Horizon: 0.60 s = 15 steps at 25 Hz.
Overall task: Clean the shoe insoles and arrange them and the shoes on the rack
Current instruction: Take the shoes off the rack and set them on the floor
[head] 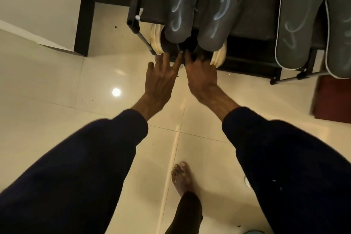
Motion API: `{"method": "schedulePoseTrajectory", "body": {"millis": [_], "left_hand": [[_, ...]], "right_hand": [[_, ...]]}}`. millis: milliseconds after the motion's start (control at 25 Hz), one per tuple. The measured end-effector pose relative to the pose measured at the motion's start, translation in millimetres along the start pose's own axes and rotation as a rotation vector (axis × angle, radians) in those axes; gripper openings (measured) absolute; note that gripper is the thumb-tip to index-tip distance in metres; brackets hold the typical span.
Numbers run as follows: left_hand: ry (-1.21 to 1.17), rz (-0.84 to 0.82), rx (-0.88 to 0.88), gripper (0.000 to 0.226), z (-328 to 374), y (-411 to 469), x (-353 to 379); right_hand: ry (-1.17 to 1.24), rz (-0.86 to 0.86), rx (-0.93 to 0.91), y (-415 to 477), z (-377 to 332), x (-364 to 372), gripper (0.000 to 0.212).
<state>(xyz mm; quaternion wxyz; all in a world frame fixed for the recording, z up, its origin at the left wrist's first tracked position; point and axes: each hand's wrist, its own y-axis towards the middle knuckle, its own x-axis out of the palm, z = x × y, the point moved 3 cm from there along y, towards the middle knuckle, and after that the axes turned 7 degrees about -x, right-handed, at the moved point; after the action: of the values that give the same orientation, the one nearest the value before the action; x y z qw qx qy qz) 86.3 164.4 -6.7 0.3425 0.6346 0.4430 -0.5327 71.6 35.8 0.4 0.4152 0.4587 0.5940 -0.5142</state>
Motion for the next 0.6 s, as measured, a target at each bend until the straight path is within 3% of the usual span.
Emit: {"method": "schedulePoseTrajectory", "body": {"millis": [120, 240, 320, 400, 480, 600], "left_hand": [[0.060, -0.122, -0.008, 0.091, 5, 28, 1], [0.074, -0.203, 0.017, 0.078, 10, 54, 6], [0.064, -0.155, -0.002, 0.067, 10, 60, 3], [-0.103, -0.046, -0.046, 0.046, 5, 58, -2], [-0.409, 0.116, -0.107, 0.023, -4, 45, -6], [-0.819, 0.135, -0.165, 0.033, 2, 10, -15]], "right_hand": [[-0.162, -0.007, 0.026, 13, 6, 4, 0.053], [-0.087, 0.022, 0.001, 10, 14, 4, 0.052], [-0.041, 0.117, 0.014, 5, 26, 0, 0.038], [0.131, 0.201, 0.069, -5, 46, -1, 0.029], [0.400, 0.328, 0.140, -22, 65, -2, 0.035], [0.691, 0.457, 0.169, -59, 71, 3, 0.026]]}}
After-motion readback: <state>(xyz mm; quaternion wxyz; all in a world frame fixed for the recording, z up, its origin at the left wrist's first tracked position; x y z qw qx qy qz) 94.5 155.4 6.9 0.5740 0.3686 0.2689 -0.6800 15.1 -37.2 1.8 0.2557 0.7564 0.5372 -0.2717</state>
